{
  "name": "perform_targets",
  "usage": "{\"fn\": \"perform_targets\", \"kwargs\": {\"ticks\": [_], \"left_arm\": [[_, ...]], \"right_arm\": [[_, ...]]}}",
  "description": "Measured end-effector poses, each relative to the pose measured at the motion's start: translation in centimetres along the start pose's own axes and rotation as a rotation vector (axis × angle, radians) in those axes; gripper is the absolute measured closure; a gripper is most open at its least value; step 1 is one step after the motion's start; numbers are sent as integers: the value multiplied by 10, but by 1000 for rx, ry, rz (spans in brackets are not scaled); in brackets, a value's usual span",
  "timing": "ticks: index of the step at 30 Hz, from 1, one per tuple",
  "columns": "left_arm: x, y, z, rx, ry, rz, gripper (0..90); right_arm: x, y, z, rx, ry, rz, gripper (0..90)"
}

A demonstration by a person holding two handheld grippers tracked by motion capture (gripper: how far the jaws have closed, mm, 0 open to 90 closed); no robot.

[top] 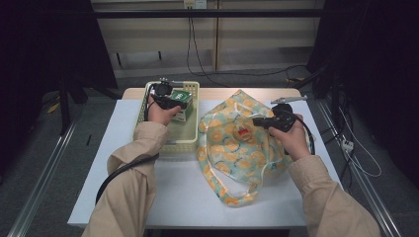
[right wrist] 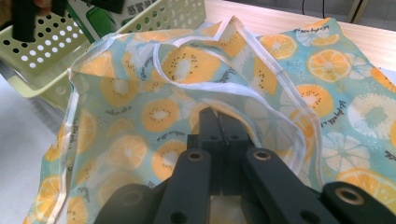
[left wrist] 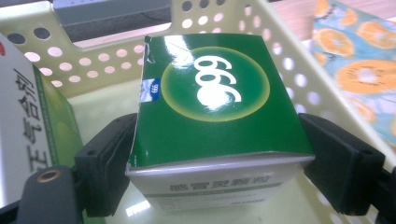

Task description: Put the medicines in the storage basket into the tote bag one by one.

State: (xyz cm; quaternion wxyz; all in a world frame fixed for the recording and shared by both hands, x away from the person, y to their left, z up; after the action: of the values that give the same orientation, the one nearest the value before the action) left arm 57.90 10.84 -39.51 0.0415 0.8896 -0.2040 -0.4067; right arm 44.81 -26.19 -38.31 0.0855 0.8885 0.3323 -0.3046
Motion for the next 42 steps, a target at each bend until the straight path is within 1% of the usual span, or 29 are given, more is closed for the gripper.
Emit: {"fn": "perform_targets", "kwargs": {"ticks": [2,4,6,8,11,12,13,18,19,20,21,23,25,28,29,30,32,34,36,39,40,42], "left_arm": [[-8,0,0,10,2,3,161],[-16,2,-1,9,7,21,162],[-26,4,-3,32,4,22,162],[-35,7,-6,33,19,41,162],[-48,12,-10,59,27,68,163],[-52,14,-11,56,37,80,163],[-55,15,-12,72,31,86,163],[-71,22,-16,102,31,123,164],[-74,23,-16,116,27,124,164],[-77,24,-16,125,28,126,164],[-79,26,-16,129,28,139,164],[-83,29,-14,122,35,170,164],[-88,31,-13,150,33,174,164],[-95,35,-11,151,43,201,165],[-98,36,-10,158,41,206,165],[-100,37,-10,180,42,210,165],[-106,41,-9,195,46,228,165],[-110,46,-7,201,40,257,165],[-113,50,-4,223,34,272,165],[-116,58,0,241,27,309,165],[-117,63,3,237,26,321,165],[-119,72,6,260,24,336,165]], "right_arm": [[-1,-1,1,3,-3,2,900],[-1,-1,2,3,-4,7,900],[-2,0,2,10,-5,15,900],[-3,1,2,15,-2,22,900],[-2,0,1,12,-4,25,900],[-2,0,1,13,-3,25,900],[-2,-1,1,11,-1,25,900],[-2,-3,-1,11,1,26,900],[-2,-3,-2,11,1,26,900],[-3,-4,-3,13,2,26,900],[-3,-4,-3,8,3,27,900],[-4,-4,-4,8,5,27,900],[-4,-4,-4,9,5,30,900],[-4,-5,-4,6,-3,34,900],[-4,-5,-4,5,-5,36,900],[-4,-6,-4,6,-4,37,900],[-4,-6,-5,12,1,42,900],[-4,-5,-6,12,5,41,900],[-3,-5,-6,10,1,44,900],[-2,-6,-6,10,-3,45,900],[-2,-6,-7,11,-2,46,900],[-2,-6,-8,13,-1,47,900]]}}
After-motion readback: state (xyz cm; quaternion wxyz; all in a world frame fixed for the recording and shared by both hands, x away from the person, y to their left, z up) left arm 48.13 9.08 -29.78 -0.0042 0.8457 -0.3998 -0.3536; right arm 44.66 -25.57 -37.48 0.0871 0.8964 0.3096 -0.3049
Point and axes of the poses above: each handheld gripper's, and its own axes: x roughly forward along the jaws, z roughly out of its underside, y roughly to its right, the point moved 1 cm from there along x, roughly forward along the jaws, and after that the axes turned 12 degrees about -x, right-handed, at the moved point
